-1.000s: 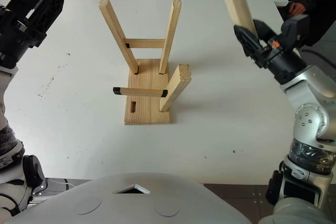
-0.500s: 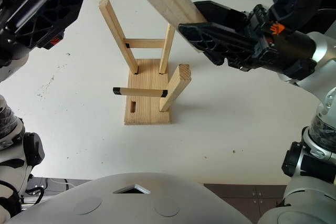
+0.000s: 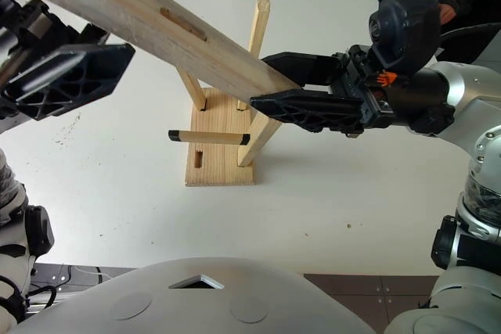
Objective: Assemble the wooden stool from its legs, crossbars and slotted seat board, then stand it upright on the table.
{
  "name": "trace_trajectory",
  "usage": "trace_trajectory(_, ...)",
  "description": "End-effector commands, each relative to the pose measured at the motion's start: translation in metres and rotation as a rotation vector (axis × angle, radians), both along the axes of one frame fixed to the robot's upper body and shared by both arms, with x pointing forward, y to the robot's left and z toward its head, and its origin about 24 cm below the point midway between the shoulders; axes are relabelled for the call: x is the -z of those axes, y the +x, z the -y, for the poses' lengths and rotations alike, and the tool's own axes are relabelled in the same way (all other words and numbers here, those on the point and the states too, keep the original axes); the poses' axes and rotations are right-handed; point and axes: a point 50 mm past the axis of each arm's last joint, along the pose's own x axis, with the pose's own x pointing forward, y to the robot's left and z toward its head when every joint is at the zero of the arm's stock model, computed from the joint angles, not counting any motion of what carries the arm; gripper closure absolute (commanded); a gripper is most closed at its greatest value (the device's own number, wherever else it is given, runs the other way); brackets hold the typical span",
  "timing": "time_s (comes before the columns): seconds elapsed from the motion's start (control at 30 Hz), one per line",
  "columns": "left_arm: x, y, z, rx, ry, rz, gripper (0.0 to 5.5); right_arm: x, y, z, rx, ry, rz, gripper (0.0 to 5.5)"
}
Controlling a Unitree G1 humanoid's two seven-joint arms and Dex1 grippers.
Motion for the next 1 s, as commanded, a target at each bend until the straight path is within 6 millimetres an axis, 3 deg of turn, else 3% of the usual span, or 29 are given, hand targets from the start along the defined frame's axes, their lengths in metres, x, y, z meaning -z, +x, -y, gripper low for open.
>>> trace_trajectory(0.03, 0.005, 0.001, 0.0, 0.017, 0.026, -0.009, 0.44, -0.001, 0.001, 0.0, -0.002, -0.053, 0.027, 3.46)
trace_trajectory(0.4, 0.004, -0.003, 0.0, 0.058, 0.006, 0.002, 2.11, 0.003, 0.008, -0.005, -0.026, -0.103, 0.066, 3.46)
trace_trajectory(0.7, 0.03, 0.003, 0.004, 0.012, 0.174, 0.004, 3.4, 0.0, 0.008, -0.006, -0.041, -0.123, 0.101, 3.46)
trace_trajectory(1.0, 0.023, 0.008, 0.002, -0.005, 0.133, 0.031, 3.45, 0.001, 0.009, -0.004, -0.057, -0.145, 0.106, 3.46)
